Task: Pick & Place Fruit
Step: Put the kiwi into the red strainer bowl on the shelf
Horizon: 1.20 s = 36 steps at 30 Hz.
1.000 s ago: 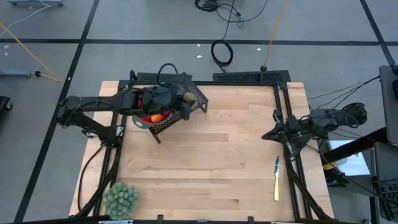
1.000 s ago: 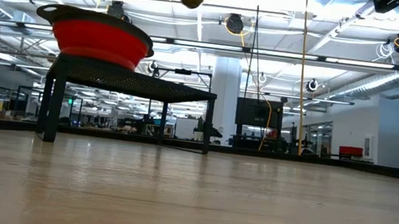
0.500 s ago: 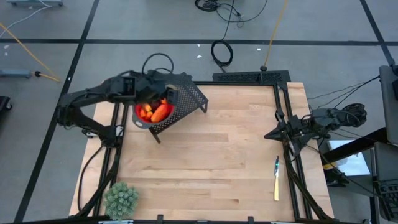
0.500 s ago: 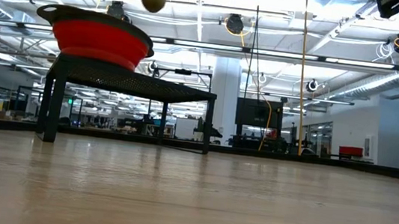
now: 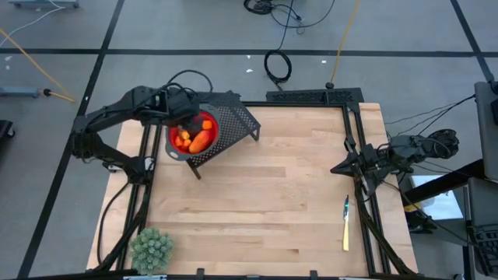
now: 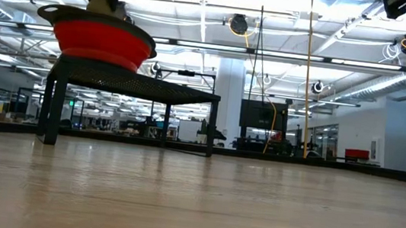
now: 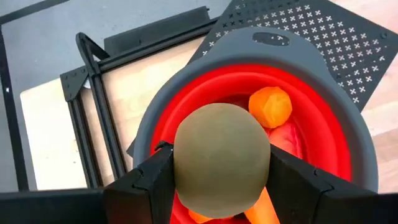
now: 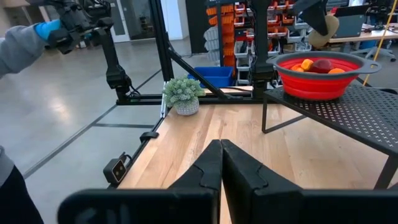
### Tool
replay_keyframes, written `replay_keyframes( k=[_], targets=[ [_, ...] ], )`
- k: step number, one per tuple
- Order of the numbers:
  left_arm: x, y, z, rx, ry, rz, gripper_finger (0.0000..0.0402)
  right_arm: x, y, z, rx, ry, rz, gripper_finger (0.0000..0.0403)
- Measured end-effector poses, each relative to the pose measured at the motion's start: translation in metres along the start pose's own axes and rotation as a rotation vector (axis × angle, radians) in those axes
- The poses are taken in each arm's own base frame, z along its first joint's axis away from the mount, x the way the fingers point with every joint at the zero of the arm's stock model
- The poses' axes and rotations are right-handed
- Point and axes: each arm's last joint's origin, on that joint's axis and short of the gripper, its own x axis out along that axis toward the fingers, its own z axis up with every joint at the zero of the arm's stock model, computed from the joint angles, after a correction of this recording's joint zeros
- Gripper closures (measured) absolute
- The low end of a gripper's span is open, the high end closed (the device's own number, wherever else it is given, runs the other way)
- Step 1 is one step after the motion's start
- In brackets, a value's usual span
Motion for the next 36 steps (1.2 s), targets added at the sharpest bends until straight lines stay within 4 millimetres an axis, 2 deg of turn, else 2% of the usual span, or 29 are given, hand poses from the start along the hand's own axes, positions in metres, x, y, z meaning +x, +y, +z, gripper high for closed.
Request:
replay_keyframes(
  k=[8,18,27,36],
  targets=[
    [0.009,0.001,0.007,-0.013,0.043,0.011,0.0195,0.0,0.0,0.0,0.0,-0.001,-0.003,0.0403],
    [0.042,-0.008,0.024,0.04,0.139,0.081,0.0195,0.0,0.0,0.0,0.001,-0.001,-0.004,0.0403],
    [0.045,-0.002,0.028,0.003,0.16,0.078,0.0195,0.0,0.0,0.0,0.001,0.0,-0.004,0.0403],
    [0.045,-0.001,0.029,0.045,0.159,0.078,0.0195,0.0,0.0,0.0,0.001,0.0,-0.004,0.0403]
  ],
)
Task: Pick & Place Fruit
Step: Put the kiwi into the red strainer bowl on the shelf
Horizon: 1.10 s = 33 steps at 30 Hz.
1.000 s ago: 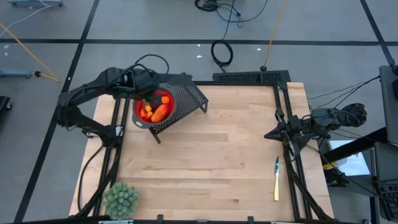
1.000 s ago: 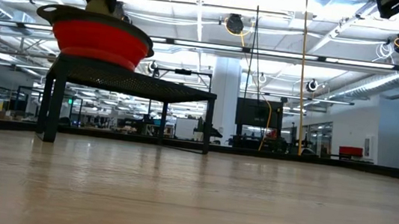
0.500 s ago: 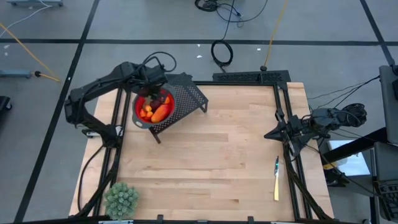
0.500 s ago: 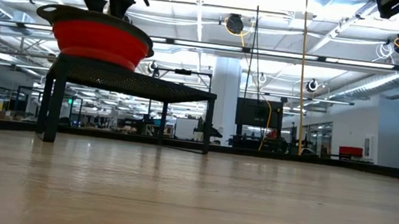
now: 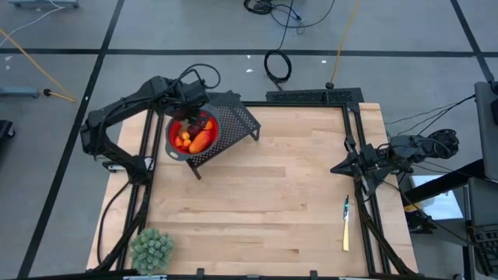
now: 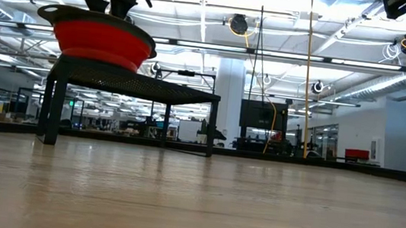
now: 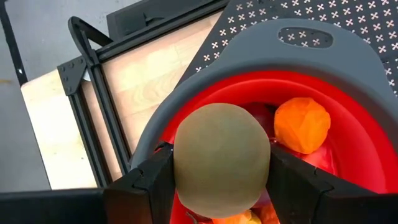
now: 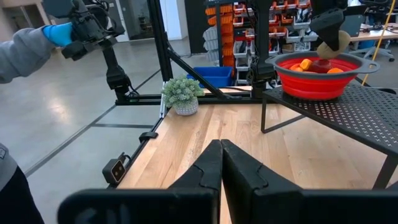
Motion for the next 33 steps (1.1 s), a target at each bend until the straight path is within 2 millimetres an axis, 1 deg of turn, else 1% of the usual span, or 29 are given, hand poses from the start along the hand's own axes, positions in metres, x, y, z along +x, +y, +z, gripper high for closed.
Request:
replay_keyframes(
  k=[5,9,15,23,33],
  targets=[
    [0.001,0.003,0.003,0.026,0.001,0.008,0.0195,0.0,0.0,0.0,0.0,0.0,0.0,0.0403],
    [0.003,0.008,0.007,0.004,0.011,0.008,0.0195,0.0,0.0,-0.001,-0.001,0.007,-0.001,0.0403],
    [0.006,0.014,0.011,-0.024,0.071,-0.048,0.0195,0.0,0.0,-0.002,0.007,0.023,-0.003,0.0403],
    [0.008,0.019,0.014,-0.035,0.082,-0.052,0.0195,0.0,0.0,-0.004,0.022,0.039,-0.003,0.0403],
    [0.01,0.023,0.017,0.04,0.097,-0.072,0.0195,0.0,0.0,-0.004,0.022,0.038,-0.002,0.0403]
  ],
)
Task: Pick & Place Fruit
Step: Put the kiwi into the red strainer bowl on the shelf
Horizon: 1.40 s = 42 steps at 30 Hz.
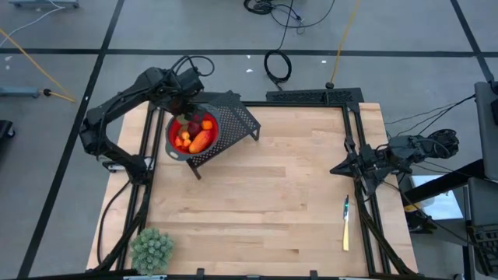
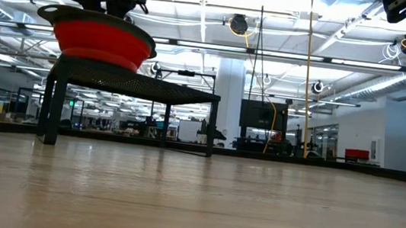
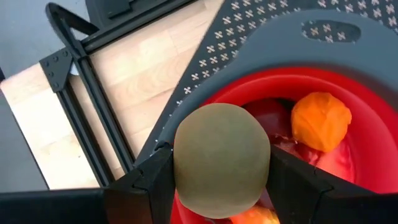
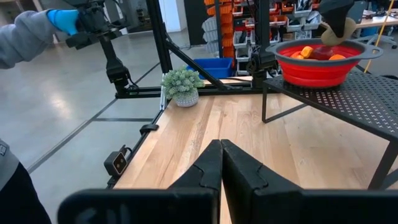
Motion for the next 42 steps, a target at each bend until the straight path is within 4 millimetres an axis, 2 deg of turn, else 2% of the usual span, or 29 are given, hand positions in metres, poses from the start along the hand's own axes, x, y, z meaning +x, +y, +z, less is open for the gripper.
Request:
replay_keyframes(
  k=[8,27,37,42],
  targets=[
    [-0.0001,-0.0007,-0.0004,0.086,0.008,-0.014,0.0195,0.0,0.0,0.0,0.0,0.0,0.0,0.0403],
    [-0.0002,-0.0017,-0.0011,0.131,0.022,-0.041,0.0191,0.0001,0.0,0.0001,0.0,0.0,0.0,0.0403],
    [-0.0016,-0.0088,-0.0058,0.189,0.04,-0.084,0.0111,0.0,0.0,0.0001,0.0,-0.001,0.001,0.0403],
    [-0.0067,-0.0076,-0.0093,0.183,0.053,-0.145,0.0097,0.0,0.0,0.0001,0.0,-0.001,0.001,0.0403]
  ],
)
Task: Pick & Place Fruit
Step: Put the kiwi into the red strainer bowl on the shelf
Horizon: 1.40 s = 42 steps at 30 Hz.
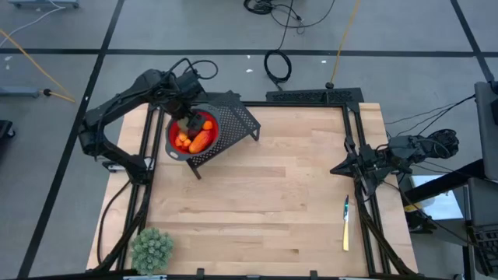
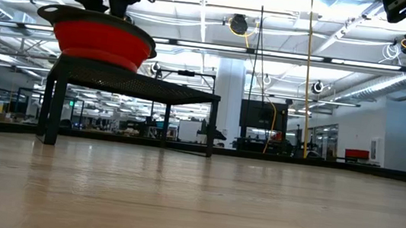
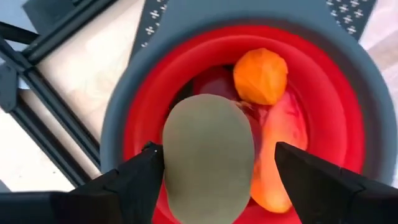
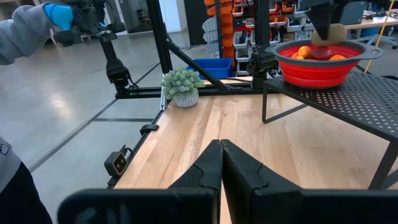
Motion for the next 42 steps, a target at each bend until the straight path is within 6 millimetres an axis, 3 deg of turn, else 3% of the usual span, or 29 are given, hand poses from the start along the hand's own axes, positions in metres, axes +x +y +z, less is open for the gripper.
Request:
replay_keyframes(
  k=[13,19,29,42],
  targets=[
    [0.0,-0.004,-0.002,0.074,0.021,-0.054,0.0158,0.0,0.0,0.0,0.0,0.0,0.0,0.0403],
    [-0.009,0.005,-0.006,0.054,-0.009,-0.067,0.0181,0.0,0.0,0.0,0.0,0.0,0.0,0.0403],
    [-0.027,0.013,-0.021,-0.059,-0.053,-0.132,0.0177,0.0,0.0,0.0,0.0,-0.001,0.001,0.0403],
    [-0.019,0.012,-0.013,-0.052,-0.097,0.028,0.0176,0.0,0.0,0.0,0.0,0.0,0.0,0.0403]
  ],
)
